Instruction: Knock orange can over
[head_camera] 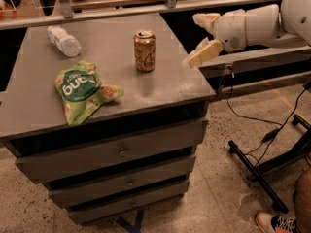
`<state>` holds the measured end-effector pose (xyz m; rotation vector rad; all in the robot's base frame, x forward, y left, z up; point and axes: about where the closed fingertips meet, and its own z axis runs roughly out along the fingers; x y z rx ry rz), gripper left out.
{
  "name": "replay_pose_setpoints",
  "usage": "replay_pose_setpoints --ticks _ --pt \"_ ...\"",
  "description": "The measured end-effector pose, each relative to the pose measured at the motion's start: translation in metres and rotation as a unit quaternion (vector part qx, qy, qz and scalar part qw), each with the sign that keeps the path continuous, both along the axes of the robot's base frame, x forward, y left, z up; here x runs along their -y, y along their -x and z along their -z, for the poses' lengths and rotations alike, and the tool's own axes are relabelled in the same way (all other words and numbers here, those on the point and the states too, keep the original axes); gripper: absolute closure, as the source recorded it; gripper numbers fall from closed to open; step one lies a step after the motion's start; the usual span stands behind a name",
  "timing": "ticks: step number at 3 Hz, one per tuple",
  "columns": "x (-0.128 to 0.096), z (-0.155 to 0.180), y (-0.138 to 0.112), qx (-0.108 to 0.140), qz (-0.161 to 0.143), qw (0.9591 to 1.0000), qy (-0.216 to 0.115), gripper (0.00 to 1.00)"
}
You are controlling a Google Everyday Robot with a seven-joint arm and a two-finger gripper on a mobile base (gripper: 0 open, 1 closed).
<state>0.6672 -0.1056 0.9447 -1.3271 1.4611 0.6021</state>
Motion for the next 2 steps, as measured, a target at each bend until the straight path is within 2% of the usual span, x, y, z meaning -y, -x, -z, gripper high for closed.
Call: replay_pose_setpoints --ticks 1,2 --pt "-0.014 0.026 -0.006 -0.016 -0.012 0.9992 -0.033 0.0" --pt "-0.031 0.045 -0.019 -0.018 -0.021 0.9974 -0.066 0.0"
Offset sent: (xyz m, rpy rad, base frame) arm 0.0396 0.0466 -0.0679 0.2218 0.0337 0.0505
